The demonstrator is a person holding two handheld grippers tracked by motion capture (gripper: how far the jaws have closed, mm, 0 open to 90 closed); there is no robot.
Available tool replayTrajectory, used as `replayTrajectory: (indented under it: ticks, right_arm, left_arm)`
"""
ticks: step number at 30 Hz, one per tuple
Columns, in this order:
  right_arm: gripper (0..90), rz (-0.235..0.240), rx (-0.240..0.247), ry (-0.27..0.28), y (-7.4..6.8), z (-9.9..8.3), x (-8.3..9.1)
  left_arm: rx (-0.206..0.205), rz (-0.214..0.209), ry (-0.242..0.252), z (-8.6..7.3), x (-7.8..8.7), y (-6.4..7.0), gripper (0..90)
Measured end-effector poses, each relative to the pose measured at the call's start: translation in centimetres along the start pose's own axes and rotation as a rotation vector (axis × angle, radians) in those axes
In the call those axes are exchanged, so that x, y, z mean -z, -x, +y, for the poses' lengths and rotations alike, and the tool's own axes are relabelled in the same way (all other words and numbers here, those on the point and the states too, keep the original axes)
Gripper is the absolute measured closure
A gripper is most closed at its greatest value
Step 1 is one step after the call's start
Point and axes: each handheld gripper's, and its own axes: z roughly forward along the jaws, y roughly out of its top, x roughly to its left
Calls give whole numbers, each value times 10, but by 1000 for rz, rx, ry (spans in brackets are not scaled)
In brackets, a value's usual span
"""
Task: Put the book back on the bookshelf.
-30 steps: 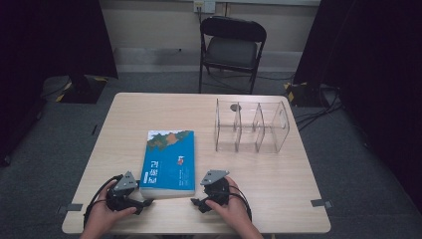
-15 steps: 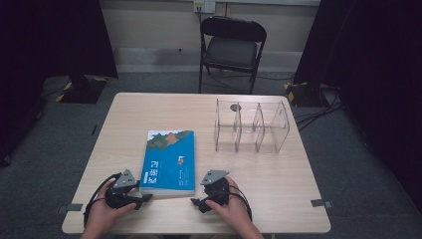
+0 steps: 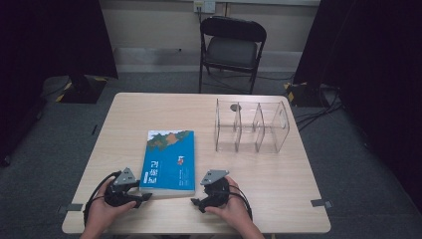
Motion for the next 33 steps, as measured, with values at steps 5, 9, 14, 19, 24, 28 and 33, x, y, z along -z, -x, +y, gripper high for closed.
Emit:
replayTrajectory:
  ticks: [5, 9, 14, 19, 24, 28, 33]
  right_arm:
    - [98, 0, 0, 0, 0, 0, 0]
    - [99, 0, 0, 0, 0, 0, 0]
    - [98, 0, 1, 1, 0, 0, 0]
    - [98, -4, -2, 1, 0, 0, 0]
    - [98, -4, -1, 1, 0, 0, 0]
    - [100, -13, -16, -4, -1, 0, 1]
    - [133, -12, -5, 7, -1, -1, 2]
  left_arm:
    - [-1, -1, 35, 6, 7, -1, 377]
    - [15, -5, 32, 7, 7, -1, 378]
    - [10, -4, 30, 10, 9, -1, 378]
    - [39, -4, 44, 12, 10, 1, 381]
    - [33, 5, 56, 16, 13, 2, 382]
    - [44, 9, 58, 18, 13, 3, 384]
    - [47, 15, 64, 26, 16, 4, 384]
